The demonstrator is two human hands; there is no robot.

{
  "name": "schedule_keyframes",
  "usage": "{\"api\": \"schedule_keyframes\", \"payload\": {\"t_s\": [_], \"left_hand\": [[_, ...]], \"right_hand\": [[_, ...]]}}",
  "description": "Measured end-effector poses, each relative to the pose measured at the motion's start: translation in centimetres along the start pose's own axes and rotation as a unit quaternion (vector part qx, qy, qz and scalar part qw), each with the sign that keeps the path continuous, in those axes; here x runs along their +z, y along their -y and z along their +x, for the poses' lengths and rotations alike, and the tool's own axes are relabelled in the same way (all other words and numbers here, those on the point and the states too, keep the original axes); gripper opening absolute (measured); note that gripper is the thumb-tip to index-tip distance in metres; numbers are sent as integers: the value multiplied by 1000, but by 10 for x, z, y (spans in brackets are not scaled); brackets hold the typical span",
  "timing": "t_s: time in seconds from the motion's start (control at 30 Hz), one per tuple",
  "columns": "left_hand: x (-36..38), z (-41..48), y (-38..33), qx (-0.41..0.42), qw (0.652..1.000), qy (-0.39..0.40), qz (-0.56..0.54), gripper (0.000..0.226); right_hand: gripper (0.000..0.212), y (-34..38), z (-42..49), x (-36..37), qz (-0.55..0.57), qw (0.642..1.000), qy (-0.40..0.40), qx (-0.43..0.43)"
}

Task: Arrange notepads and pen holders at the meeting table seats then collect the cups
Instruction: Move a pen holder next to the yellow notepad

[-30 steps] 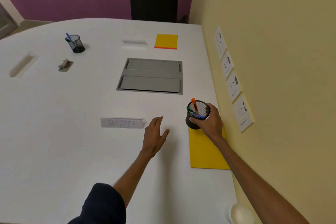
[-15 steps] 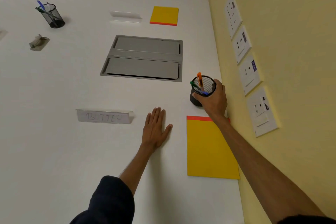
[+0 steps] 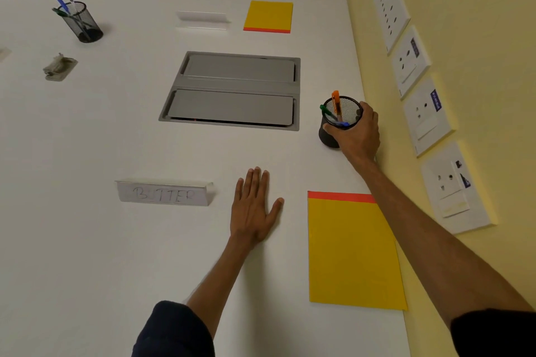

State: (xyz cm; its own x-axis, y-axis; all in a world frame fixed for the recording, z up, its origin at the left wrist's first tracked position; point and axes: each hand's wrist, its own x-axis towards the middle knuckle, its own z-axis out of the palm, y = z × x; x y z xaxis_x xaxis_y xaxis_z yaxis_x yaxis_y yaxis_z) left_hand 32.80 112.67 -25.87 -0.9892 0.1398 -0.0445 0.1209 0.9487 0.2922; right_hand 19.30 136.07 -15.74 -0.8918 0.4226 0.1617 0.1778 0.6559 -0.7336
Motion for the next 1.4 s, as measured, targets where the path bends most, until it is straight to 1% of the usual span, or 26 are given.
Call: {"api": "schedule_keyframes", "payload": {"t_s": [0.17,0.37,0.53,0.63,0.7,0.77,0.87,0.97,1.03,1.13,1.23,1.3,1.4], "left_hand": [[1,0,-1,-2,1000,-7,2,76],[2,1,1,0,1000,-7,6,76],[2,1,1,0,1000,-8,-2,76],[2,1,1,0,1000,-4,1,76],[2,1,1,0,1000,-2,-1,76],[2,1,1,-1,1000,-4,-5,76],[2,2,1,-3,1000,-2,-4,76],[2,2,2,-2,1000,-1,-1,77],[1,1,1,-3,1000,2,-2,77],[-5,0,-2,-4,1000,15,-8,76],[-13,-16,-8,-10,999,37,-27,73],[-20,-37,-13,-20,997,50,-54,72],[-45,-66,-17,-38,991,50,-115,66]], "right_hand": [[96,-2,30,-2,-13,1000,-2,13],[99,-12,42,6,1,998,8,59],[96,-20,37,11,12,999,0,49],[95,-21,36,14,38,998,0,51],[99,-22,35,16,69,996,8,59],[107,-21,32,16,92,992,26,77],[112,-23,21,11,84,990,38,107],[103,-25,0,3,73,988,33,135],[92,-24,-19,-5,66,988,26,138],[73,-19,-47,-21,56,993,31,96],[60,-9,-77,-38,49,995,63,52],[52,-2,-95,-49,55,994,88,33],[35,12,-121,-63,64,992,105,20]]}}
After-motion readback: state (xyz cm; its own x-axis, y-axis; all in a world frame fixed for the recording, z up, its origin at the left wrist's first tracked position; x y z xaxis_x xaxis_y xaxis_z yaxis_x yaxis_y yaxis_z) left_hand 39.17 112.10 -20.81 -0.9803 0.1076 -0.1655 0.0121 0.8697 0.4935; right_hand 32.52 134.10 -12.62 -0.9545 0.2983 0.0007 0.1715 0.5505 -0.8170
